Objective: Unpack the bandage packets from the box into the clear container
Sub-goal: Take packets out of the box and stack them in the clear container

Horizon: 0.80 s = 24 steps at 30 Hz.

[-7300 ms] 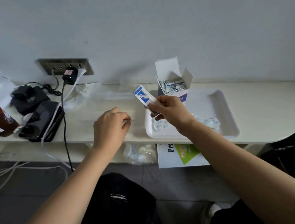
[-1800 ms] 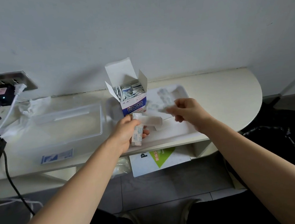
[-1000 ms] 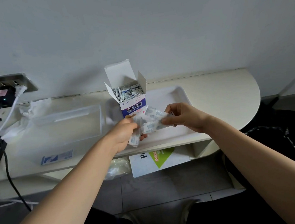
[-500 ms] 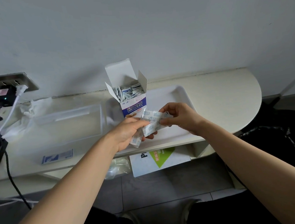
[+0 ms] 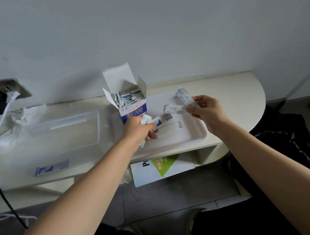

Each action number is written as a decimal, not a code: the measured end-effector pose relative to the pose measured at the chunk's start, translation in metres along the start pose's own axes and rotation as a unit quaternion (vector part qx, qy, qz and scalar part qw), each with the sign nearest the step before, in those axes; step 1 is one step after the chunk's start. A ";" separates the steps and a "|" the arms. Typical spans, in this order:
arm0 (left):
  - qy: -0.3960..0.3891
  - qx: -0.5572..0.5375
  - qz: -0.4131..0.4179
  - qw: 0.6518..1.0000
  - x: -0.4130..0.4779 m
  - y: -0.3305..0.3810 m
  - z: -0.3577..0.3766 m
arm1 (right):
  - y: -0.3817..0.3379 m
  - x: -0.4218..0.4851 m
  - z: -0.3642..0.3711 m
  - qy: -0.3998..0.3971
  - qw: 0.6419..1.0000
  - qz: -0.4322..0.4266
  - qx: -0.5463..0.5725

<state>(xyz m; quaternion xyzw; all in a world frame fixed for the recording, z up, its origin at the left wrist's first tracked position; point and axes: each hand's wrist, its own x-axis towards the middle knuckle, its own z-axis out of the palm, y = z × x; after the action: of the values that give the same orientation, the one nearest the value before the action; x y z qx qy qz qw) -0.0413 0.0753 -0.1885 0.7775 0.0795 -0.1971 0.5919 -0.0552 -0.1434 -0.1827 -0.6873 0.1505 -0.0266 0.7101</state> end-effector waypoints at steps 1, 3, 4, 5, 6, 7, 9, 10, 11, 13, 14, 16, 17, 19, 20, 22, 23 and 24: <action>0.001 0.005 0.006 1.000 0.003 0.003 0.010 | -0.001 -0.001 -0.004 0.002 1.000 0.003 0.001; 0.002 0.016 0.015 1.000 0.010 0.009 0.029 | 0.001 -0.003 -0.009 0.004 1.000 0.005 -0.003; 0.004 0.023 0.018 1.000 0.014 0.011 0.036 | 0.002 -0.003 -0.011 0.005 1.000 0.004 -0.003; 0.006 0.031 0.020 0.999 0.017 0.014 0.042 | 0.004 -0.003 -0.013 0.006 1.000 0.003 -0.002; 0.009 0.043 0.020 0.999 0.020 0.015 0.044 | 0.004 -0.003 -0.015 0.007 1.000 0.002 -0.001; 0.010 0.059 0.022 0.998 0.021 0.016 0.045 | 0.004 -0.002 -0.017 0.009 1.000 0.000 0.000; 0.014 0.089 0.028 0.996 0.020 0.015 0.042 | 0.005 -0.001 -0.020 0.007 1.000 -0.002 0.000; 0.015 0.101 0.028 0.994 0.018 0.014 0.038 | 0.005 0.000 -0.021 0.002 1.000 -0.002 0.001; 0.015 0.103 0.023 0.994 0.016 0.013 0.033 | 0.004 0.001 -0.021 -0.004 1.000 -0.001 0.002; 0.016 0.072 -0.008 0.997 0.011 0.013 0.022 | 0.004 0.000 -0.019 -0.024 1.000 0.001 0.006; 0.013 0.049 -0.030 0.998 0.009 0.013 0.017 | 0.004 -0.001 -0.017 -0.036 0.999 0.000 0.007; 0.006 0.002 -0.063 0.998 0.006 0.016 0.008 | 0.004 -0.005 -0.010 -0.073 0.997 -0.011 -0.004; -0.002 -0.029 -0.075 0.997 0.005 0.016 0.004 | 0.004 -0.007 -0.006 -0.099 0.995 -0.018 -0.013; -0.034 -0.094 -0.095 0.990 0.006 0.014 -0.002 | 0.005 -0.013 0.005 -0.157 0.987 -0.028 -0.033; -0.057 -0.106 -0.099 0.988 0.006 0.013 -0.005 | 0.005 -0.016 0.011 -0.186 0.981 -0.032 -0.047; -0.119 -0.074 -0.095 0.986 0.004 0.010 -0.011 | 0.003 -0.021 0.023 -0.234 0.966 -0.047 -0.102; -0.154 -0.042 -0.090 0.983 0.001 0.010 -0.014 | 0.002 -0.023 0.029 -0.251 0.957 -0.056 -0.133; -0.186 -0.012 -0.086 0.979 -0.003 0.010 -0.016 | 0.001 -0.025 0.035 -0.265 0.949 -0.063 -0.157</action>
<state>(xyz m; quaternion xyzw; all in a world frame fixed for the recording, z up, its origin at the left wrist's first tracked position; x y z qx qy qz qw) -0.0372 0.0876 -0.1746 0.7104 0.0366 -0.3875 0.5864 -0.0707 -0.1036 -0.1789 -0.7805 -0.0847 0.1355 0.6044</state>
